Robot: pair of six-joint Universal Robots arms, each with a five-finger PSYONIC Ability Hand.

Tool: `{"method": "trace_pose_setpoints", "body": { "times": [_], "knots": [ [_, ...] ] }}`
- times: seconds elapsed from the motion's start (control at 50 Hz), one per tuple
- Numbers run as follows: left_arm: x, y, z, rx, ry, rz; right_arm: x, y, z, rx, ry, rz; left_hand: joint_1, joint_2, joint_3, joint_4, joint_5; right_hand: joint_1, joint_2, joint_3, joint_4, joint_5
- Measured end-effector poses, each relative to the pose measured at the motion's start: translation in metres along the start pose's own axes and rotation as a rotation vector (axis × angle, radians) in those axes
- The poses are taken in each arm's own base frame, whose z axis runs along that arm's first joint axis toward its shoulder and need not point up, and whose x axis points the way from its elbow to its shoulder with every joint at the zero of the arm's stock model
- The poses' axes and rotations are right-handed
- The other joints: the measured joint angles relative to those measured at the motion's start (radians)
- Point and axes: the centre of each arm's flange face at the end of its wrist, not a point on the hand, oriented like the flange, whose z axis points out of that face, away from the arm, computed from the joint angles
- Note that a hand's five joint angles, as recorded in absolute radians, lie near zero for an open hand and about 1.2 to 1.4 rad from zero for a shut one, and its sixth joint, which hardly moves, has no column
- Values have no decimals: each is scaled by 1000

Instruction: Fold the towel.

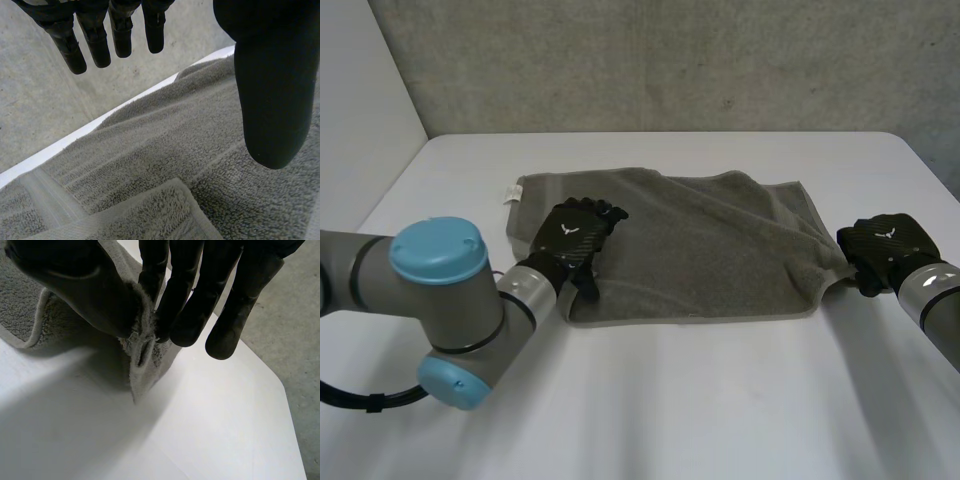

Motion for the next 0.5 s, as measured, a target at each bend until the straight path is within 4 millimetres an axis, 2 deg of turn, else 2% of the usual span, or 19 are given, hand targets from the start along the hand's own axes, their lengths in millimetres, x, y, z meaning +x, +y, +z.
{"method": "trace_pose_setpoints", "body": {
  "times": [0.16,0.34,0.5],
  "knots": [
    [0,13,13,-30,-44,47,-2,1,0,-3,-6,-1,15,15,15,15,14,0,0,0,0,0],
    [-5,26,17,-75,-102,177,-3,2,0,-7,-9,0,38,38,39,39,37,0,0,0,0,0],
    [-28,23,12,-120,-274,271,-3,4,1,-12,-10,-13,80,79,79,80,79,0,0,0,0,0]
  ]
}}
